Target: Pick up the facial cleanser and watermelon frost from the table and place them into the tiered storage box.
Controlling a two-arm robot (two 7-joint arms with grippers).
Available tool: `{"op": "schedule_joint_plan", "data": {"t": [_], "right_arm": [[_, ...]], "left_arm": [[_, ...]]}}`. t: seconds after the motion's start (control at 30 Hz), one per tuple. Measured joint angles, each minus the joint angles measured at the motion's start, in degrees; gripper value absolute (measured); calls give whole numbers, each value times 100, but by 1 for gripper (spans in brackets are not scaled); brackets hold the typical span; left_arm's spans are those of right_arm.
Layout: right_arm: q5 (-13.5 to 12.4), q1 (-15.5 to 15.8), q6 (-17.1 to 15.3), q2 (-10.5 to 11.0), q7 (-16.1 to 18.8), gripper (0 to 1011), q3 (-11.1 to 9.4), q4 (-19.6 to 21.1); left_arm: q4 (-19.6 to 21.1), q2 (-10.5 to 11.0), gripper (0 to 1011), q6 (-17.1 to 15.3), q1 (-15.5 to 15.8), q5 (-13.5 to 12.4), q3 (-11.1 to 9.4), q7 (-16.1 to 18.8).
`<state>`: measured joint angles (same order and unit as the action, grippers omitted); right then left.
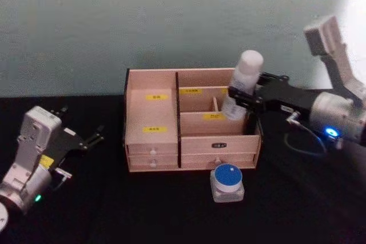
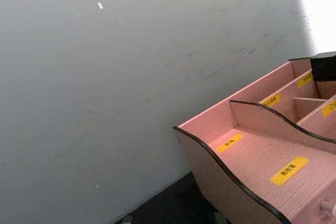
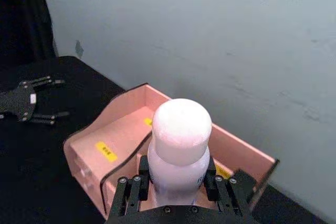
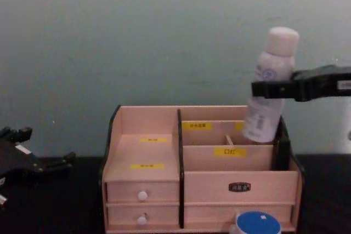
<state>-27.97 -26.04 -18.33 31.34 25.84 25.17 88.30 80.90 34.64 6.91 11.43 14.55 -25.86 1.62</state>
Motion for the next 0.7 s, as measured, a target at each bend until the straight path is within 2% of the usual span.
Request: {"op": "schedule_joint_plan", "data": {"t": [0.13,0.33,0.7], "right_arm": [[118,-343,-35,-260,-4,599,183,-364],[222,-637,-95,-525,-1,596,345,-698],[339,-930,-212,-809,20,599,497,-1065]], "left_arm": [[0,0,1002,0,0,0,0,0],[0,0,1001,0,0,0,0,0],[0,0,1001,0,0,0,0,0]]}}
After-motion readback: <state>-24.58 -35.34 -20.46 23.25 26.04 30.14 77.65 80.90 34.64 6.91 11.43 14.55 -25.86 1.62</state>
